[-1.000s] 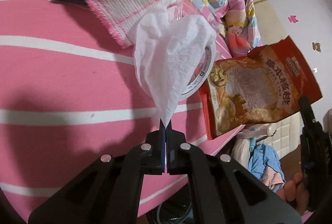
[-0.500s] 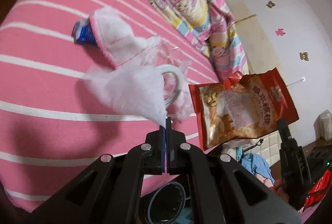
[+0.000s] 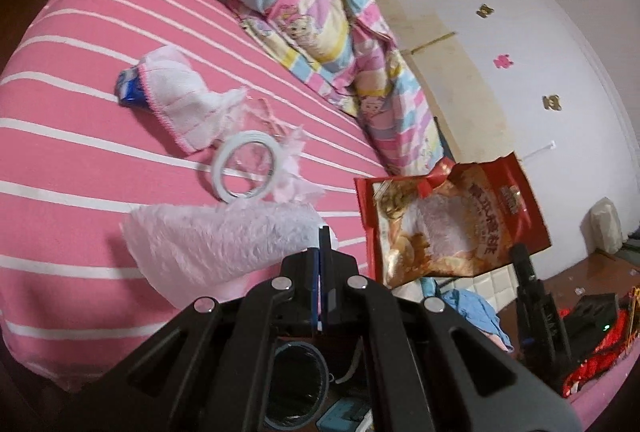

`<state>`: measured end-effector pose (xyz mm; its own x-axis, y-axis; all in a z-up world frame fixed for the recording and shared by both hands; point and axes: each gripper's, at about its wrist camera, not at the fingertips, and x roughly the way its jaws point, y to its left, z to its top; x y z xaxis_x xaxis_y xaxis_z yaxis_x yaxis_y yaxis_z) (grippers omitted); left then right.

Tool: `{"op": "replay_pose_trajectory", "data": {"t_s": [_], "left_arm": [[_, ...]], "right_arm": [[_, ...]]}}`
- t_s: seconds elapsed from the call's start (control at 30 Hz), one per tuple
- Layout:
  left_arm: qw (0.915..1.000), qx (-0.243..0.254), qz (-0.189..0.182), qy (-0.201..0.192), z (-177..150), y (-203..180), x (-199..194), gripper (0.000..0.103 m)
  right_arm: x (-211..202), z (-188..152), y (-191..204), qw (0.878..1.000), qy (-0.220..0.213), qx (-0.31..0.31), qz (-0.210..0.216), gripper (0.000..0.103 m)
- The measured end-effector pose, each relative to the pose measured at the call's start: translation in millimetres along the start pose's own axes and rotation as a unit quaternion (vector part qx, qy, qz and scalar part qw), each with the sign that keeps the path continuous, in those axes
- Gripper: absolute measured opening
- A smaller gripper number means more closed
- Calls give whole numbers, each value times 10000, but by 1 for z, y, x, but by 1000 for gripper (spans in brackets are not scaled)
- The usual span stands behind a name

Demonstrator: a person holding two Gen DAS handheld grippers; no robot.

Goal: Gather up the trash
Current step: 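Carry red paper bag and tissue with snack bag over the black bin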

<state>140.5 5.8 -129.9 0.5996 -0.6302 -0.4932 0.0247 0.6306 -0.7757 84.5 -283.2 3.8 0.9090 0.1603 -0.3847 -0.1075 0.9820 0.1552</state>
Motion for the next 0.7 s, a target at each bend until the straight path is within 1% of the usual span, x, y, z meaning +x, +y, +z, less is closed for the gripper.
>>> {"op": "replay_pose_trajectory", "data": {"t_s": [0.17, 0.37, 0.43, 0.57, 0.63, 0.67, 0.7], "left_arm": [[9993, 195, -261, 188, -16, -29, -3, 0], [9956, 509, -475, 630, -53, -70, 18, 0], [9931, 654, -524, 825, -70, -85, 31, 0], [9872, 713, -626, 1283, -103, -102, 59, 0], [9823, 825, -603, 1572, -126, -112, 77, 0], [9808, 863, -590, 1645, -133, -114, 81, 0], [9774, 918, -579, 1815, -147, -118, 91, 0]], "right_arm": [[-41, -8, -24, 9995, -79, 153, -254, 5], [-86, -34, -62, 9976, 28, 432, -537, 5], [-99, -42, -71, 9970, 45, 437, -640, 5], [-129, -67, -101, 9942, 127, 541, -917, 5], [-140, -79, -116, 9924, 184, 635, -1038, 5], [-146, -87, -124, 9912, 216, 692, -1111, 5], [-153, -95, -134, 9896, 263, 751, -1197, 5]]}}
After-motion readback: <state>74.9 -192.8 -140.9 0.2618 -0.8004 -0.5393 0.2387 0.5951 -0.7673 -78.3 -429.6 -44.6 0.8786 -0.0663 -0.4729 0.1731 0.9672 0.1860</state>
